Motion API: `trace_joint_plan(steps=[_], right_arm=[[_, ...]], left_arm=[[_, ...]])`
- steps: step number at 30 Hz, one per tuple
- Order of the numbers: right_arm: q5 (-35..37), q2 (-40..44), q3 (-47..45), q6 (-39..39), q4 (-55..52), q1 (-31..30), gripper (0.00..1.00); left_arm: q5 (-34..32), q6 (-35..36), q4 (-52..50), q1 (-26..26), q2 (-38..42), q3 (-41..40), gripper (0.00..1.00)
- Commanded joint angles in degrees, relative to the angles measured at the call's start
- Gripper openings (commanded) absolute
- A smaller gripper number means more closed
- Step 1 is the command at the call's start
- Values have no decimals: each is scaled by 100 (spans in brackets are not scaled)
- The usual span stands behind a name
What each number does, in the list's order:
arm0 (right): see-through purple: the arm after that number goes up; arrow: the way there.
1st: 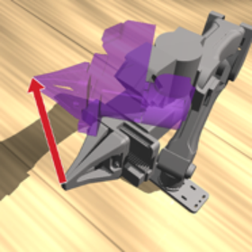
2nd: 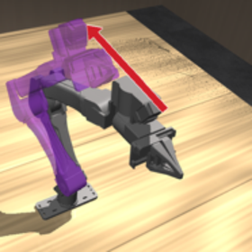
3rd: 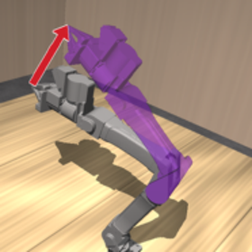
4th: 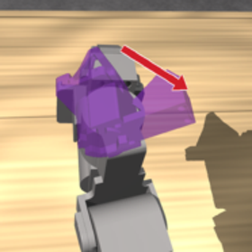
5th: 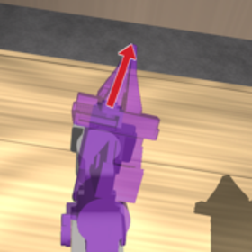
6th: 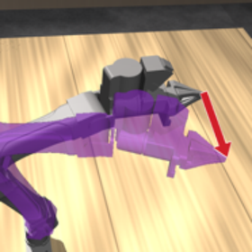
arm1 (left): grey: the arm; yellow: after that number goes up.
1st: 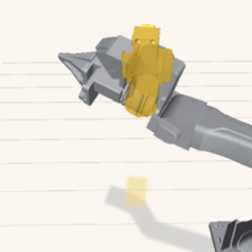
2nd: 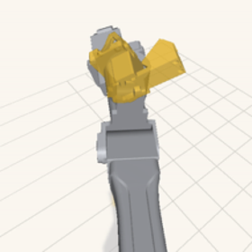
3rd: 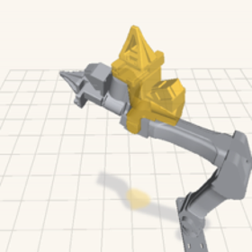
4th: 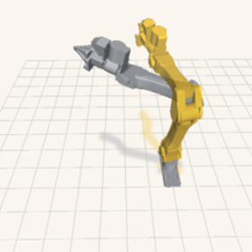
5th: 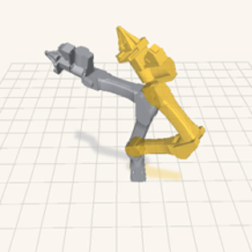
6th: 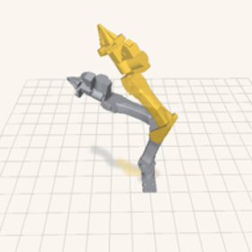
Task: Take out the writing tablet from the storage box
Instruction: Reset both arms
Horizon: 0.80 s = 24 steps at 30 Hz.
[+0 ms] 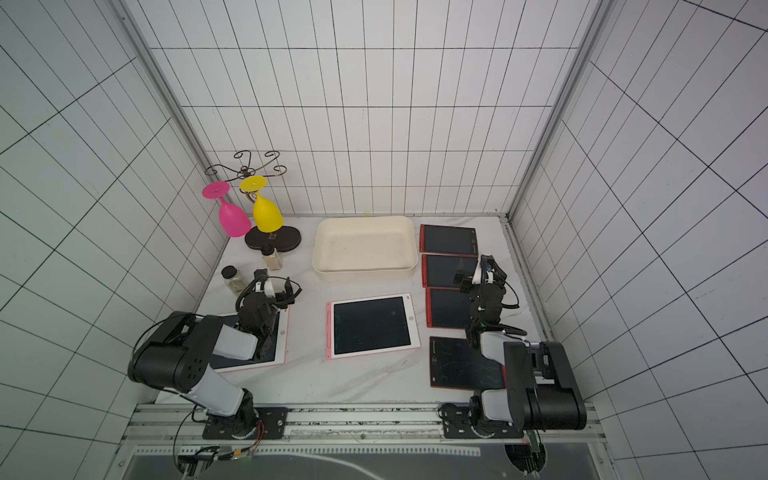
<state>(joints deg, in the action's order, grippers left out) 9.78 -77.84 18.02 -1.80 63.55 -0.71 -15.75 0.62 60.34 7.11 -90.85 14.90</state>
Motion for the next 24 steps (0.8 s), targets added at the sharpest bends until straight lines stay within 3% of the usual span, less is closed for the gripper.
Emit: trace_joint_plan(steps=[1, 5, 13, 24], right_arm=[[56, 138, -82, -49, 102, 70, 98], [110, 393, -179, -105, -181, 125, 98], [-29, 498, -252, 237, -498, 177, 98], [-452, -626, -579, 92, 928, 182, 98]], left_arm=[[231, 142, 103, -22, 239, 212, 97], [289, 186, 435, -24, 103, 144, 97], [240, 110, -144, -71, 70, 460, 97], [205, 60, -448, -98, 71, 609, 97]])
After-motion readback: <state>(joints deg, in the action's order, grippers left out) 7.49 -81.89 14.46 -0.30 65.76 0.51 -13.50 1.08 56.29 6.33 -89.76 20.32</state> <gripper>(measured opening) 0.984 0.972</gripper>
